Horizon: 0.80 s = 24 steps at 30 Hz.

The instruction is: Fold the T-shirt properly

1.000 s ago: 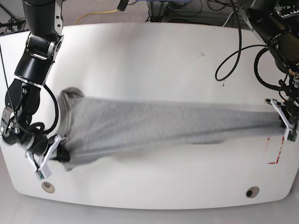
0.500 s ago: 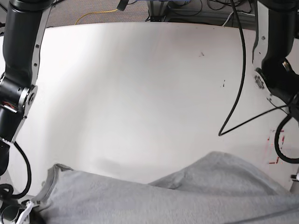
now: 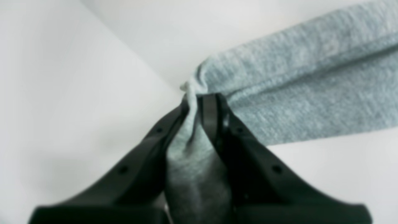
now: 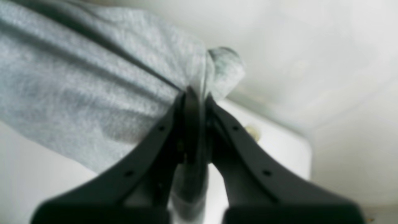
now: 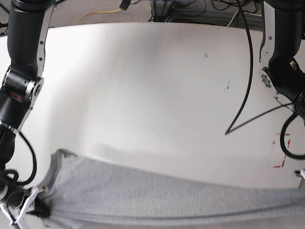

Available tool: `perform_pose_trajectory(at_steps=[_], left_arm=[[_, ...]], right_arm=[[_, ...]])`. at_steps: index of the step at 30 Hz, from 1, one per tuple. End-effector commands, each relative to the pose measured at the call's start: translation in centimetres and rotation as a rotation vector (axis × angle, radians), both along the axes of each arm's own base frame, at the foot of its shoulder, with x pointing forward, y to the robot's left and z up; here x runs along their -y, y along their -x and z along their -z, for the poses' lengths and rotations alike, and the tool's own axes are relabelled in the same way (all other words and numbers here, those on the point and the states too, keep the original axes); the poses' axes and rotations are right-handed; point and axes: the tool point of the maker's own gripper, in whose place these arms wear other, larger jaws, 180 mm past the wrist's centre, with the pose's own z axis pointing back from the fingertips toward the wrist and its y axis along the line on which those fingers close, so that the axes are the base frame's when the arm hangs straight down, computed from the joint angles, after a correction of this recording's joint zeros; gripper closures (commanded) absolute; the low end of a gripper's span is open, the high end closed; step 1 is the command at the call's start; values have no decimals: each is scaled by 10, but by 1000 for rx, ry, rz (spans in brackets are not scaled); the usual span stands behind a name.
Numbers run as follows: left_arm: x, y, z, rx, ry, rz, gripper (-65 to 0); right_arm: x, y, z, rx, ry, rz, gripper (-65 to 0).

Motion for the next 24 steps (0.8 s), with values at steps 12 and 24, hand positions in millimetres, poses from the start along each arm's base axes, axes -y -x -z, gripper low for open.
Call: perform_pose_trajectory(at_steps=[12,24], left_arm=[[-23,86,199,-376,96,-81,0],[3,165,309,-585,187,13,0]], right_arm=[[-14,84,185,-285,-115,34,-14],[-32,182,296,-557,-196,29,-14]])
